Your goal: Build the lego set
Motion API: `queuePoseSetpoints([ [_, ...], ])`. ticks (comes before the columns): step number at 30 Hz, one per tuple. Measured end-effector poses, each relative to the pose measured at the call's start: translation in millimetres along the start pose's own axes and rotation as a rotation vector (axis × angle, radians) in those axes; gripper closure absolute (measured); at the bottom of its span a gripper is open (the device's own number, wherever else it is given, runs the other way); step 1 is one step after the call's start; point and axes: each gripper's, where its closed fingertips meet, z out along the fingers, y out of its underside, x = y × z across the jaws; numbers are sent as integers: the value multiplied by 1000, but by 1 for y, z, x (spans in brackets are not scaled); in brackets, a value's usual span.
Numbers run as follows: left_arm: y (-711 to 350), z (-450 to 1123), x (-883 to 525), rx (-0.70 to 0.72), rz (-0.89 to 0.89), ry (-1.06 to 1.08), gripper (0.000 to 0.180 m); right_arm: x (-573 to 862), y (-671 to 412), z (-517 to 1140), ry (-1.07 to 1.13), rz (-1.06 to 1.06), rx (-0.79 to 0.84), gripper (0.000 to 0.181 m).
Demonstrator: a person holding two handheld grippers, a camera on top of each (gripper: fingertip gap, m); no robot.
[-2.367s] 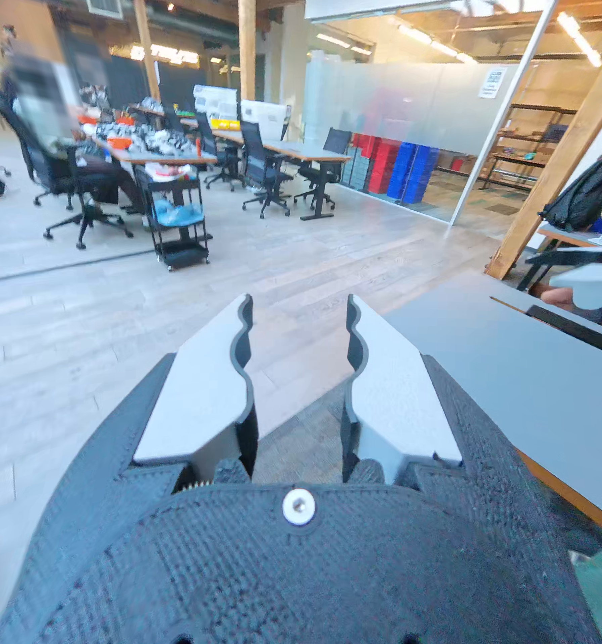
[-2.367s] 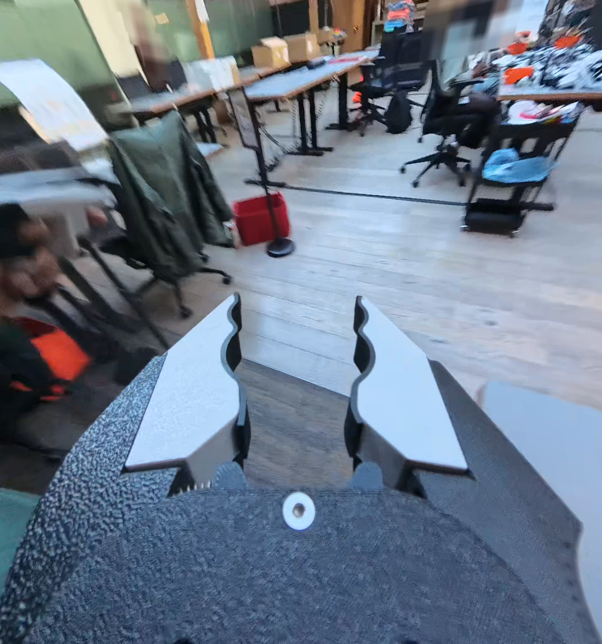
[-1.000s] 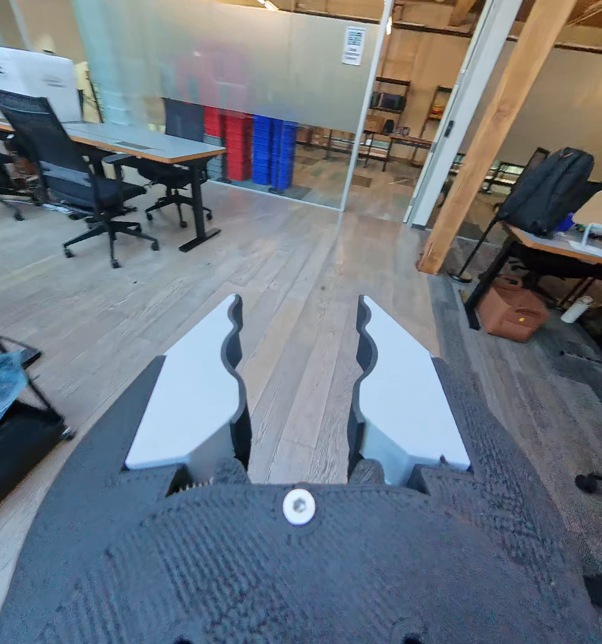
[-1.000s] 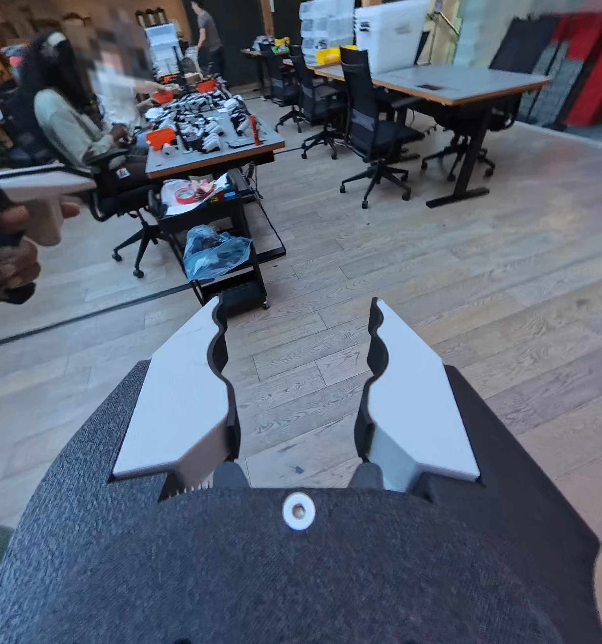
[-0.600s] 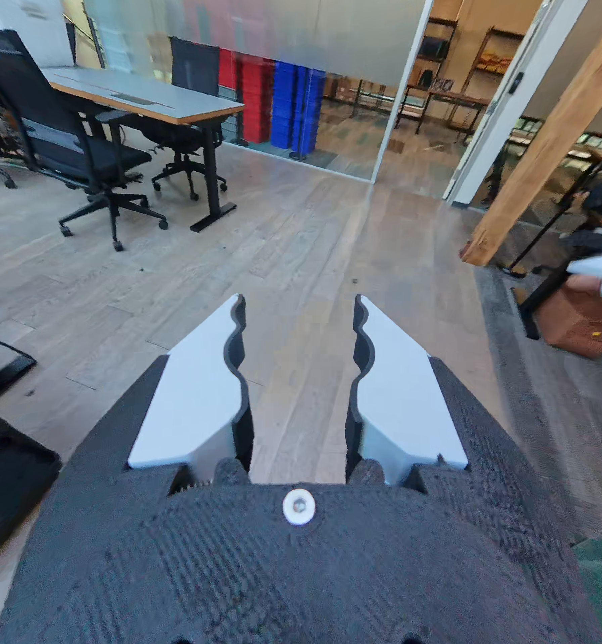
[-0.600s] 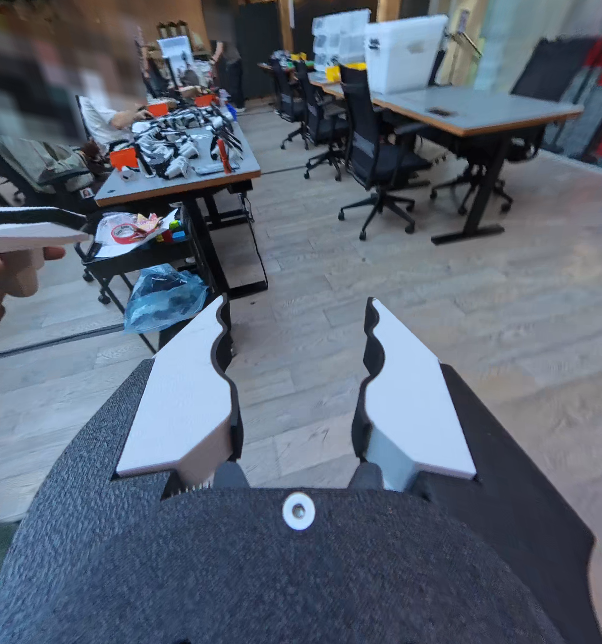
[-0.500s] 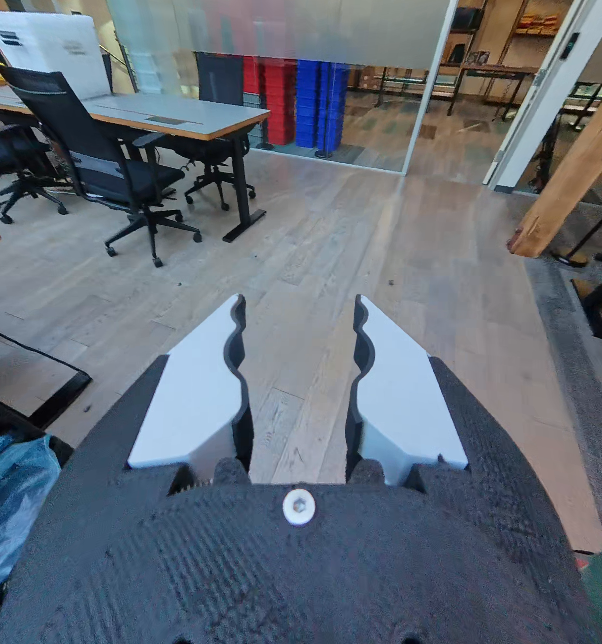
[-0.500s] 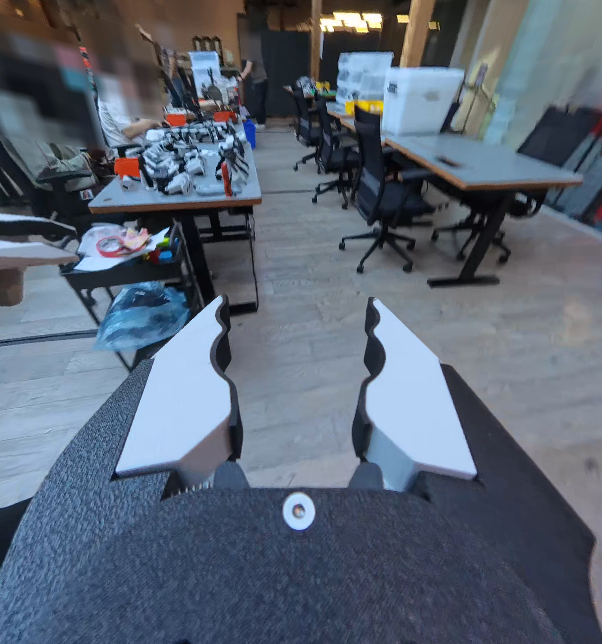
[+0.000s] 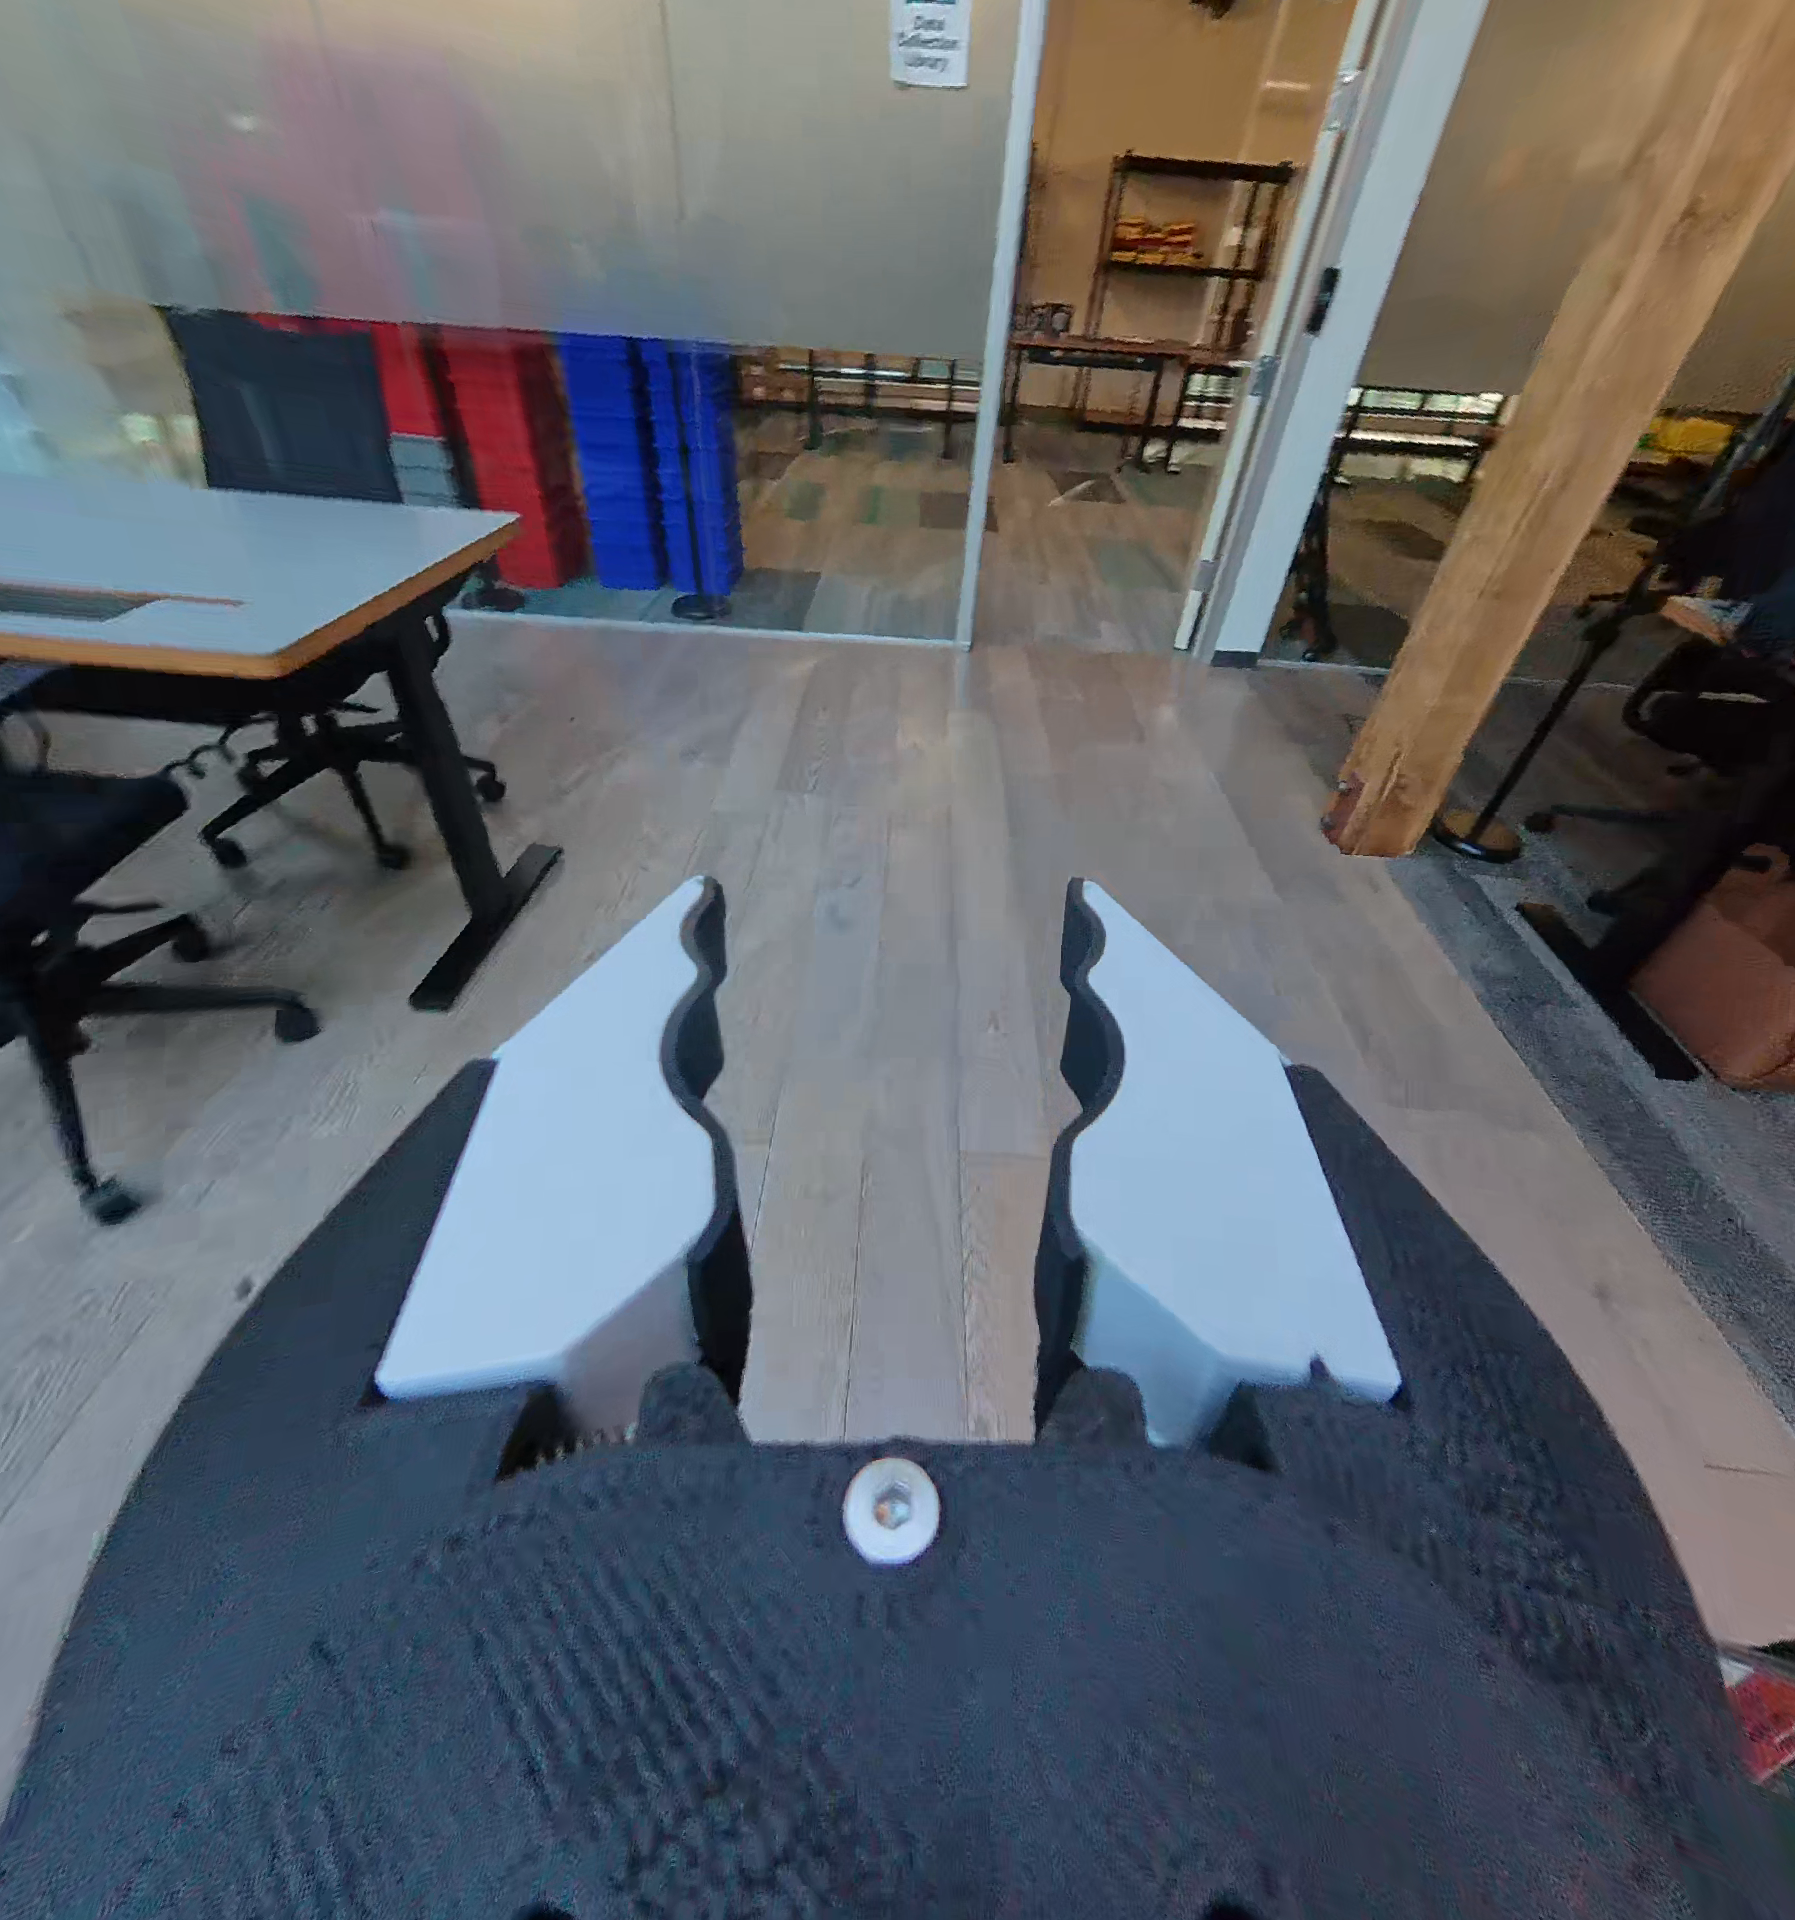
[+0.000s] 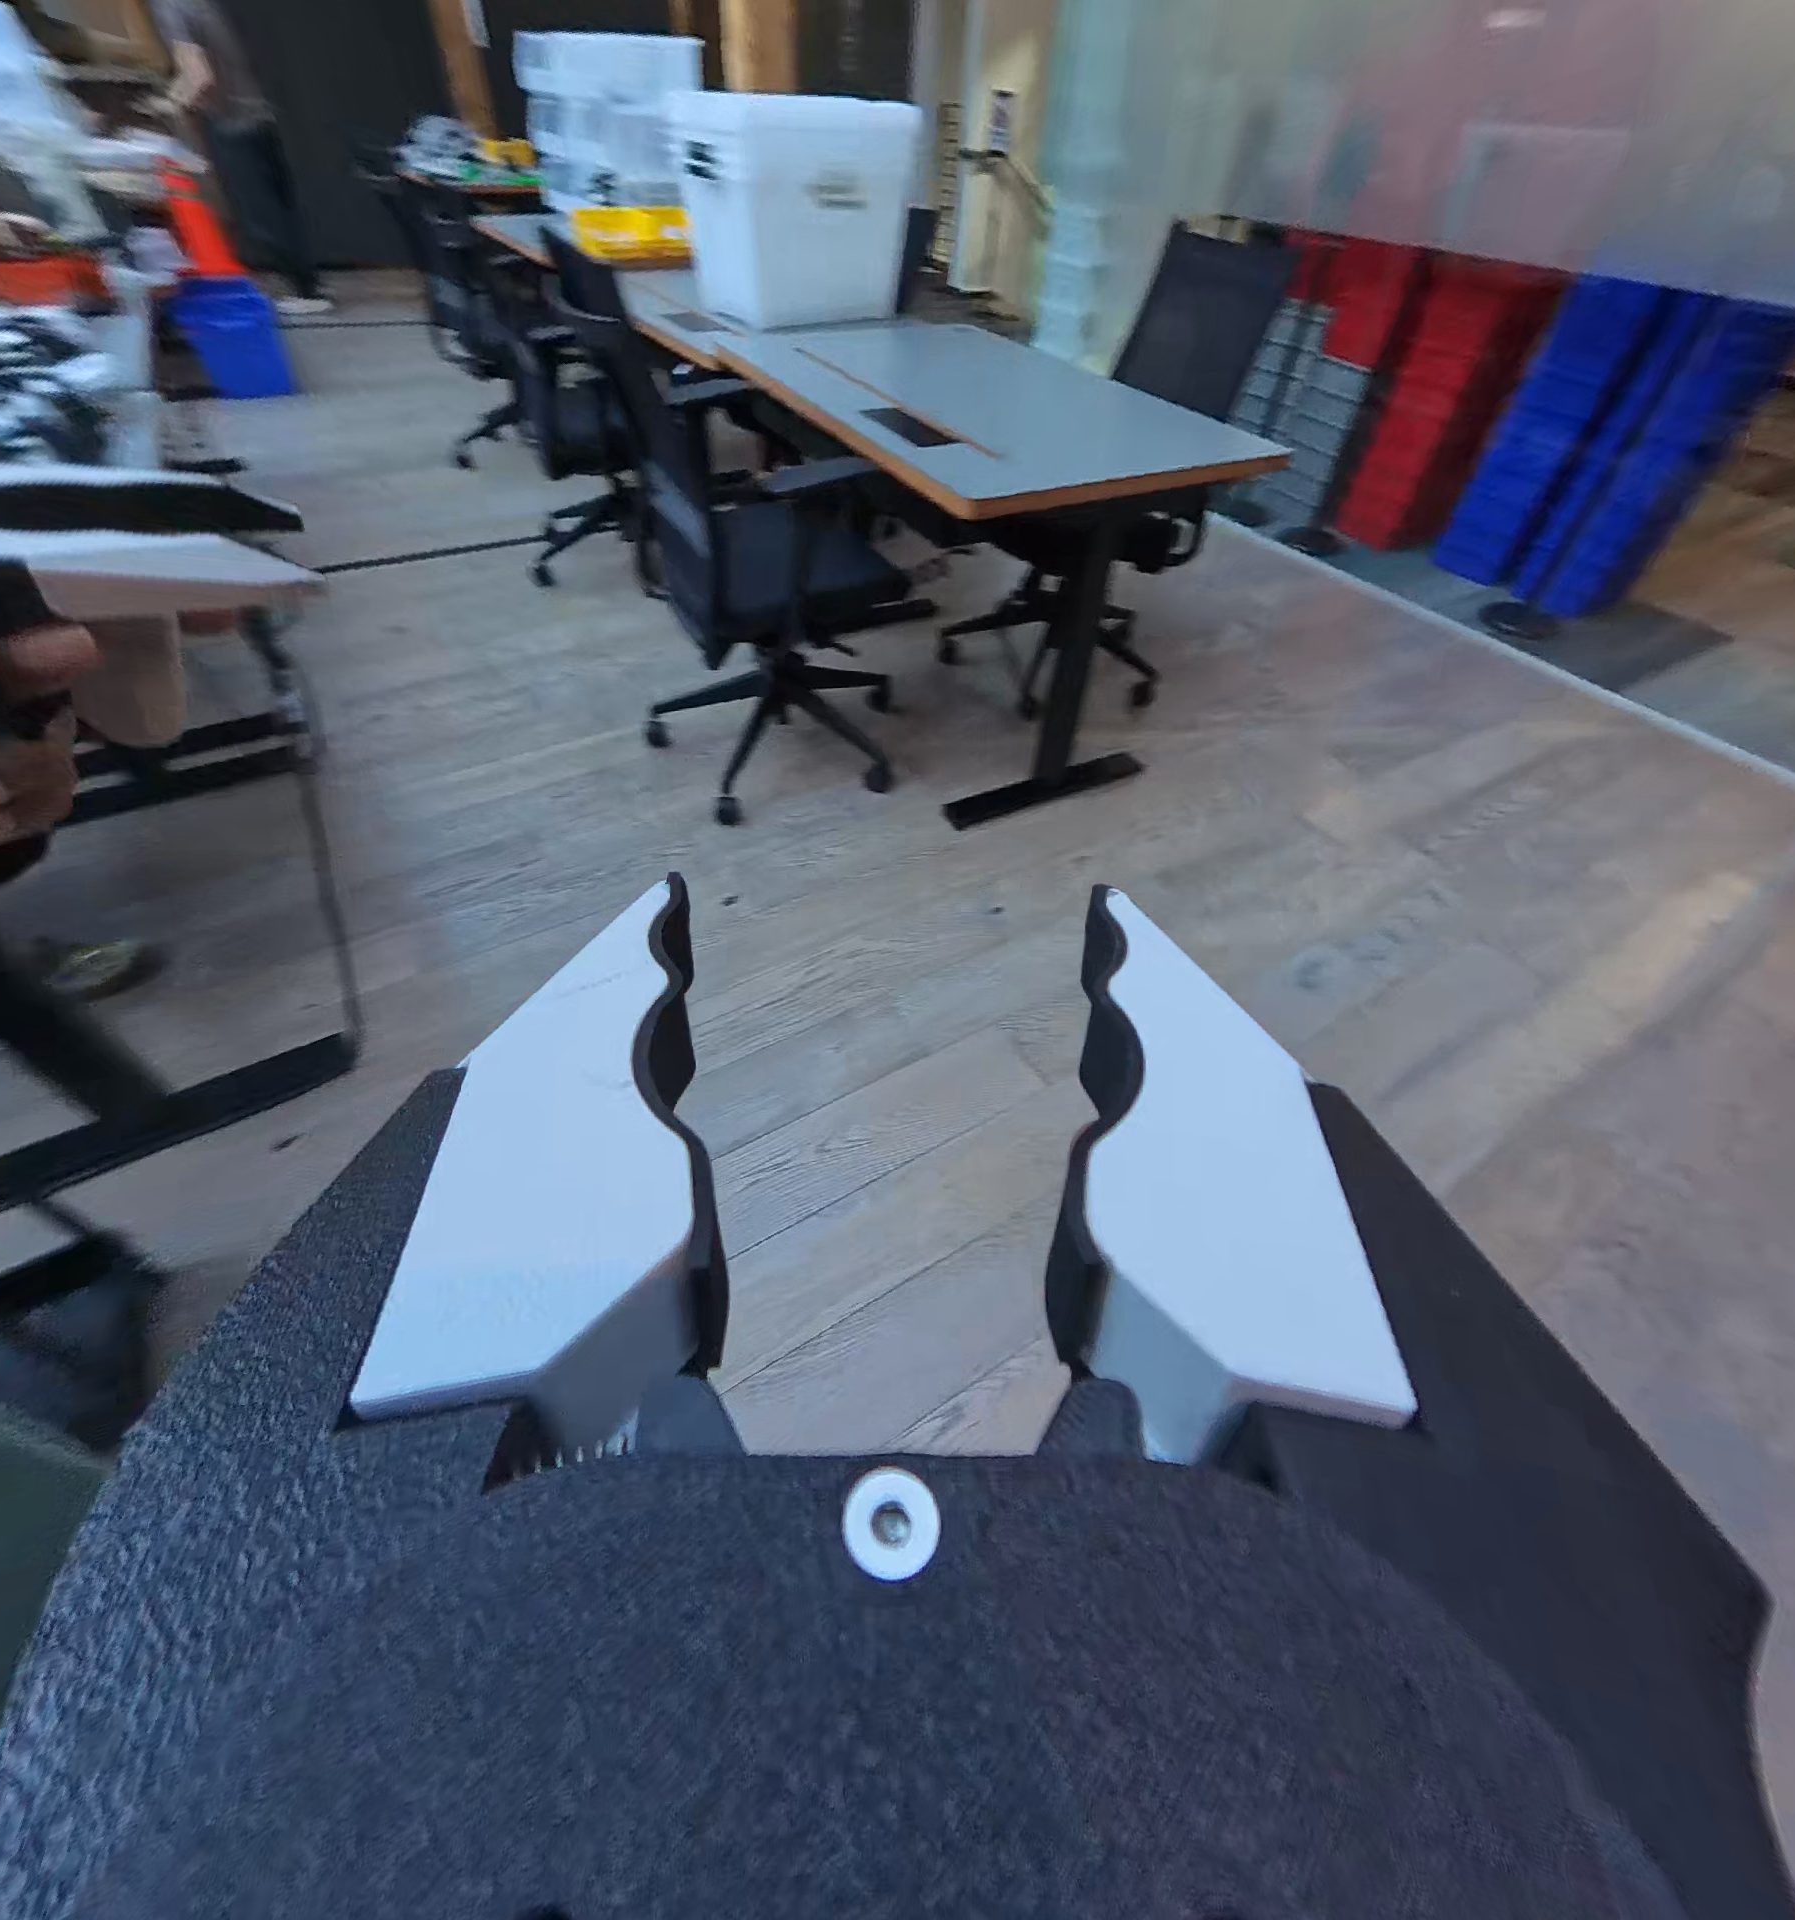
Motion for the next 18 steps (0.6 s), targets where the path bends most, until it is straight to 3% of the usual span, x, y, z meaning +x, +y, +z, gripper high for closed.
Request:
queuePoseSetpoints([
  [8, -67, 267, -63, 13, 132, 210, 116, 167, -18, 162, 161, 151, 6, 107],
  [14, -37, 437, -126, -101, 61, 119, 116, 285, -2, 330, 110, 215, -45, 107],
  [18, -84, 543, -187, -69, 103, 56, 117, 365, -69, 462, -25, 216, -1, 107],
])
